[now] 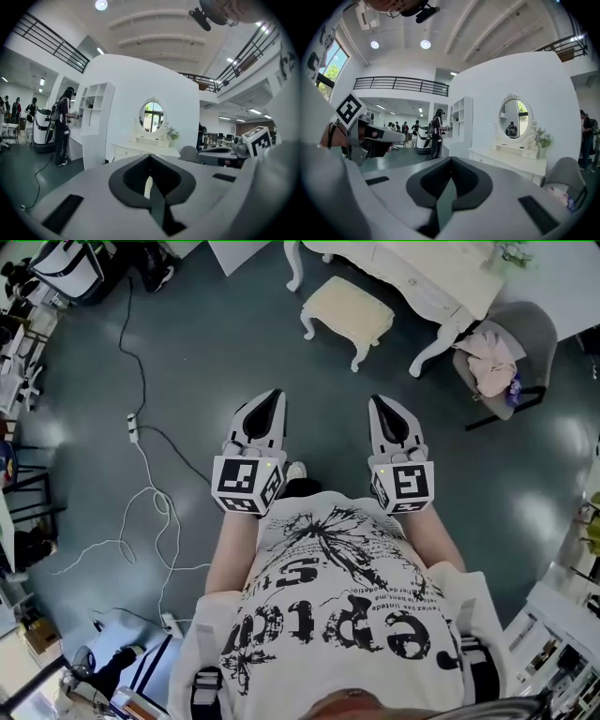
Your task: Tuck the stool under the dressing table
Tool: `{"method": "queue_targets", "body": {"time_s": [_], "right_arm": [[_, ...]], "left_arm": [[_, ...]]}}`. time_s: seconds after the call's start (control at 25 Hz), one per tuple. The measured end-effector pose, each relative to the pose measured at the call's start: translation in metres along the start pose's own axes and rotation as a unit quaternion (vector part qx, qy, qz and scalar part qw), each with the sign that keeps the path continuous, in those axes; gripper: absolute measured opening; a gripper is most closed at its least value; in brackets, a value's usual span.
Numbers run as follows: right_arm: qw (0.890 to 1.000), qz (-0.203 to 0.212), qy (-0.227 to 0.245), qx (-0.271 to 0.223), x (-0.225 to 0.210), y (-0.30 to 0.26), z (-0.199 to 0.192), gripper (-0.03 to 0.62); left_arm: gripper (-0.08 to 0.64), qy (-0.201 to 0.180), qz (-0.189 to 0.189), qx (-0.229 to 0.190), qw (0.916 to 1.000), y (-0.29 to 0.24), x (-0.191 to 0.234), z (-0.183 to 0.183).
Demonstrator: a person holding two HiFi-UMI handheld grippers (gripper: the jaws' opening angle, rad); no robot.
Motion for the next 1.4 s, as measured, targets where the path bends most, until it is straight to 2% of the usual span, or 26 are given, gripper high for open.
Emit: {"method": "queue_targets", "body": {"time_s": [0.28,0.52,0.68,0.84,1.12,1.4], "right_arm": [[1.000,-0.029,-0.006,0.008,0.039,-0.097,0.030,0.017],[0.999,-0.034,0.001,0.012,0.041,-0.156,0.039,0.016],[0.999,-0.036,-0.005,0.014,0.012,-0.203,0.043,0.016],[0.999,-0.042,-0.010,0.013,-0.032,-0.259,0.049,0.016],[0.996,-0.073,-0.044,0.025,-0.112,-0.333,0.057,0.015],[0.987,-0.115,-0.082,0.071,-0.166,-0.379,0.034,0.017]], "left_arm": [[0.020,-0.013,-0.026,0.013,0.9995,-0.029,0.106,0.023],[0.020,0.004,-0.025,0.026,0.9993,-0.065,0.155,0.019],[0.020,0.004,-0.025,0.032,0.9992,-0.113,0.177,0.024],[0.020,-0.005,-0.031,0.037,0.9988,-0.184,0.197,0.045],[0.020,-0.025,-0.073,0.050,0.9958,-0.302,0.215,0.087],[0.020,-0.042,-0.125,0.091,0.9872,-0.397,0.221,0.084]]}}
Point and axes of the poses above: the fingertips, and each gripper's own axes: y backward along the fingers, x to its left, z out of its top, the point moved 8 cm from there along y, backward along the fingers, and after that the axes turned 6 degrees about x, right-handed, at the moved point
